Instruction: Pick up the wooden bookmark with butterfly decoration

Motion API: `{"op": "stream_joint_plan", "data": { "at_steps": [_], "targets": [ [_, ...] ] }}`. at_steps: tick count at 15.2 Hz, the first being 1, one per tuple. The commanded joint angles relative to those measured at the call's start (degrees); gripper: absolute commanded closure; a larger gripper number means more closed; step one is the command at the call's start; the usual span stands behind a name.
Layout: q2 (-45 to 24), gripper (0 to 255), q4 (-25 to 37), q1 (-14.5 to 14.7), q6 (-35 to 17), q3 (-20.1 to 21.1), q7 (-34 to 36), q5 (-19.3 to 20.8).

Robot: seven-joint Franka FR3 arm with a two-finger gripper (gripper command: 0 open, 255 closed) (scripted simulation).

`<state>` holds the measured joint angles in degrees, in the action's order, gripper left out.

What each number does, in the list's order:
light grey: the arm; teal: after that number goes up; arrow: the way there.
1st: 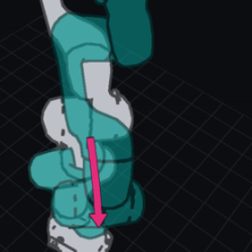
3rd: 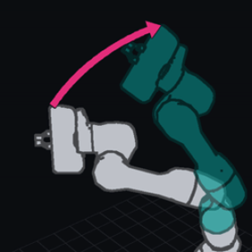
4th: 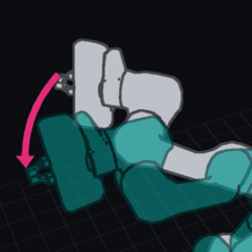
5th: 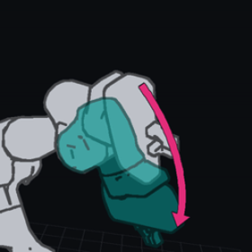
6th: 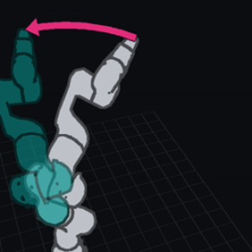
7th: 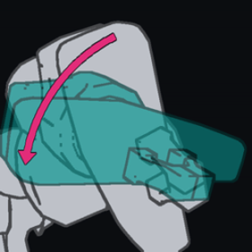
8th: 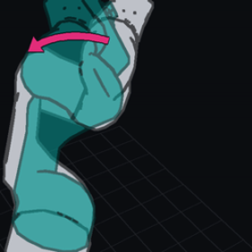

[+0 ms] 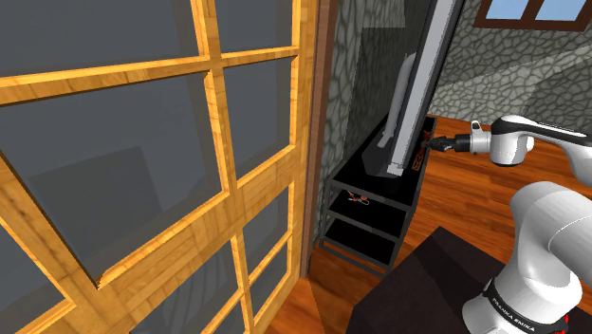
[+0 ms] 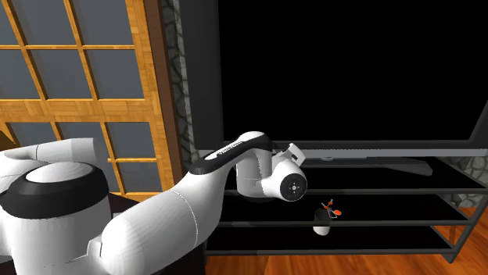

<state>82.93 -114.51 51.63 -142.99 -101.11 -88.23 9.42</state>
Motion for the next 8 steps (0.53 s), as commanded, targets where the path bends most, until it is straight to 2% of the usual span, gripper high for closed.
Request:
{"op": "stream_joint_plan", "data": {
  "at_steps": [1,8],
  "targets": [
    [0.0,255,0.0,0.0,0.0,-0.01,0.0,0.0],
    [-0.67,255,-0.18,-0.24,0.26,0.84,0.74,-0.3]
  ]
}}
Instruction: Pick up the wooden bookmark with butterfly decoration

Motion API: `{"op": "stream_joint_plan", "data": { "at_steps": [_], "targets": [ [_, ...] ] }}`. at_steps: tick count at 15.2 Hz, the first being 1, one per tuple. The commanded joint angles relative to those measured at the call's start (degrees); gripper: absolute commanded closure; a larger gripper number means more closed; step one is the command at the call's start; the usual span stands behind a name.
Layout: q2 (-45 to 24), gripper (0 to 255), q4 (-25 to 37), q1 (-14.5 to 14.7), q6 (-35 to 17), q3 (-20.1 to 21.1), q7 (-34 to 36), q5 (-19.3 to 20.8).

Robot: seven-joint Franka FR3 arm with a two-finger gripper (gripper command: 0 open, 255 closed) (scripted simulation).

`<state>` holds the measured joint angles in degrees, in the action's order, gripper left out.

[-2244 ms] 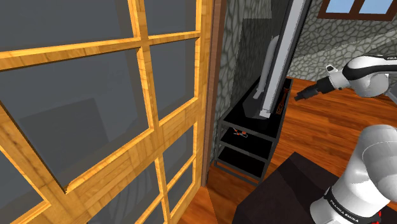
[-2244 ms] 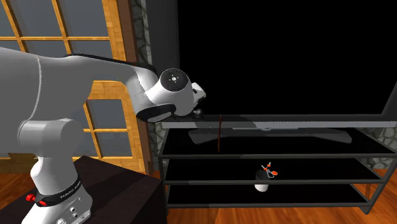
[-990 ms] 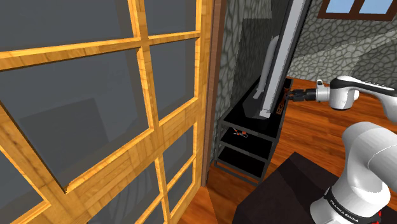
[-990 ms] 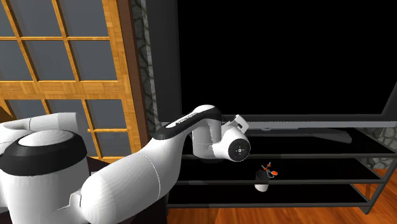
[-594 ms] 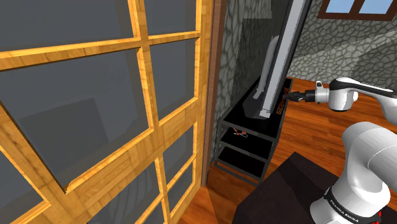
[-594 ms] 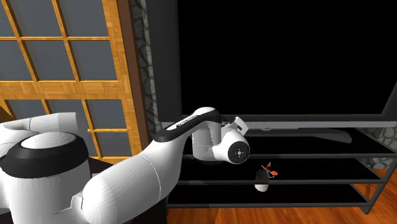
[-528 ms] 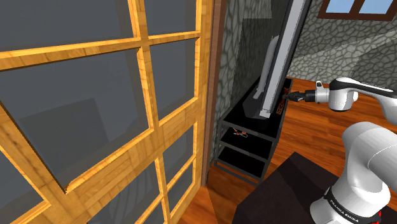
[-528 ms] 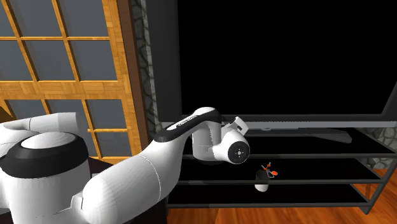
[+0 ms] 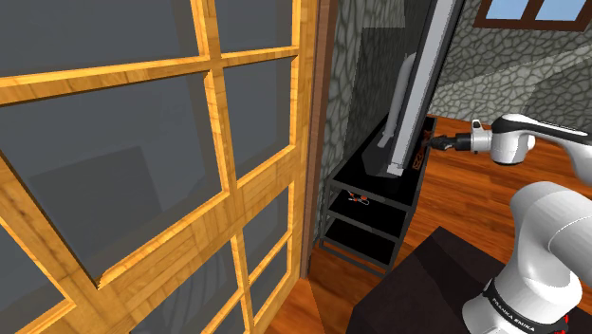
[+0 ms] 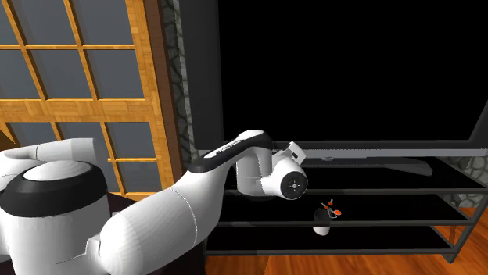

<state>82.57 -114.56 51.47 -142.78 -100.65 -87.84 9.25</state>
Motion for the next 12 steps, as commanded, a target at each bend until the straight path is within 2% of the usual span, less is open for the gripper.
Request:
{"op": "stream_joint_plan", "data": {
  "at_steps": [1,12],
  "targets": [
    [-0.64,255,-0.22,-0.21,0.17,0.81,0.73,-0.28],
    [-4.16,255,-0.59,-1.41,1.8,5.6,4.84,-2.01]
  ]
}}
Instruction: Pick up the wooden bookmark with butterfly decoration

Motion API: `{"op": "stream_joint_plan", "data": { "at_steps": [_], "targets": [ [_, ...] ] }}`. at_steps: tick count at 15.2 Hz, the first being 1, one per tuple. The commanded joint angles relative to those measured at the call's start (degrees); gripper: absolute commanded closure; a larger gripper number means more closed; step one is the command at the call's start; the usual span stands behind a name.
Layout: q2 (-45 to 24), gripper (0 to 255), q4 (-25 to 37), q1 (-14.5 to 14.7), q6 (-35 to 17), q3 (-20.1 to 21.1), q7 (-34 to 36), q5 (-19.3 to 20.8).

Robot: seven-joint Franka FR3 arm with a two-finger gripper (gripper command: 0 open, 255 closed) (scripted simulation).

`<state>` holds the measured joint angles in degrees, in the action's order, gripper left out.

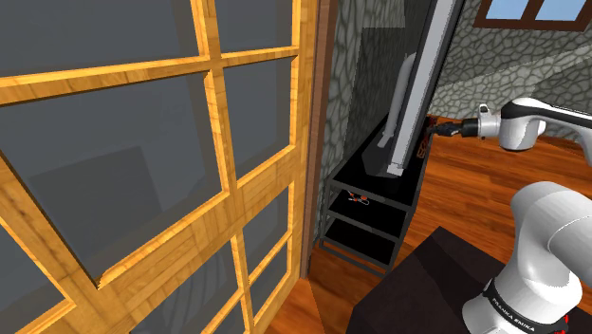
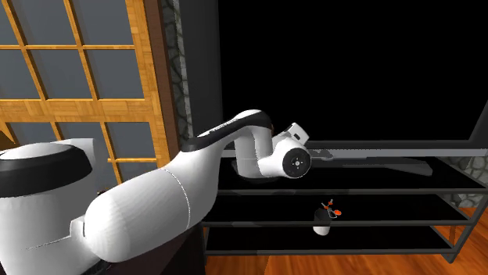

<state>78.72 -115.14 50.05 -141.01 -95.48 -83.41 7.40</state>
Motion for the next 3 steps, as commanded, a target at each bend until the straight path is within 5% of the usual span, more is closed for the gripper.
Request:
{"op": "stream_joint_plan", "data": {
  "at_steps": [1,3],
  "targets": [
    [-0.62,255,0.02,-0.08,0.21,0.86,0.78,-0.32],
    [-0.66,255,0.02,-0.09,0.23,0.93,0.83,-0.34]
  ]
}}
